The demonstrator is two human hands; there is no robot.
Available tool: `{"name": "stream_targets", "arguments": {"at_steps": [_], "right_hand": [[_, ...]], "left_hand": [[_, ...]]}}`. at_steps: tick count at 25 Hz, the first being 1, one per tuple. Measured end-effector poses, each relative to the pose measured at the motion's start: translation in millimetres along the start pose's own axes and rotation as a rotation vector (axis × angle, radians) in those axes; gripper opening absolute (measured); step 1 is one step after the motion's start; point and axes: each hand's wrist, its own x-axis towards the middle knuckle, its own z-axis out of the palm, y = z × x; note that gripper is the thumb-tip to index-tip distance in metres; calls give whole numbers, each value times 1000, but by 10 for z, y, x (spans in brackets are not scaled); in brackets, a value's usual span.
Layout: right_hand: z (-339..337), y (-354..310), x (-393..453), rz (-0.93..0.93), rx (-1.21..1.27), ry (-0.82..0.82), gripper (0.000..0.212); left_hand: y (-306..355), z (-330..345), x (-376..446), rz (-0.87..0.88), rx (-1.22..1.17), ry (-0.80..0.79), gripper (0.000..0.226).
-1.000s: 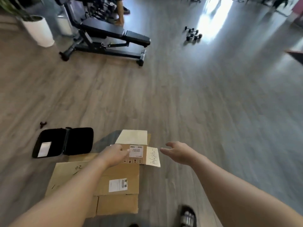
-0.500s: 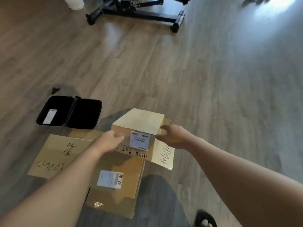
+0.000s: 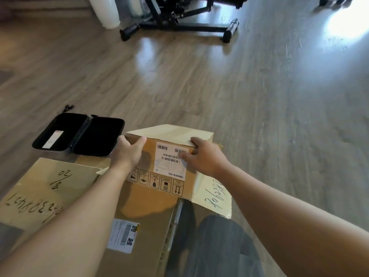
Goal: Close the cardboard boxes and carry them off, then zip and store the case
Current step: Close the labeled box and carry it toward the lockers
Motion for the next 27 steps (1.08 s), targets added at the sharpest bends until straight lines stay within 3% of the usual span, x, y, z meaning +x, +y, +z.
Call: {"name": "stream_targets", "arguments": {"at_steps": [7,10,13,15,19,23,27], "right_hand": [[-346,235,-148,54,39,119,22],[-500,436,-240,77,91,205,26],[-628,705,-344,119,134,262,26],[-674,926,-468,150,158,282,24],[-726,1376,-769,194,279,276,50],[-873,1762,-1113,225,535,254,31],[-1031,2079,-1299,264,421,319,34]], "left_hand": [[466,258,-291,139,86,111,56],[735,432,-444,311,101,188,45],[1010,684,-640,516,77,160,40],[1194,887,-782,624,107,118,46],[1476,1302,-1194,879,265,119,65],[1723,1717,-1685,1175,389,79,75],[1753,2126,-2099,1390,529,-22,77]]}}
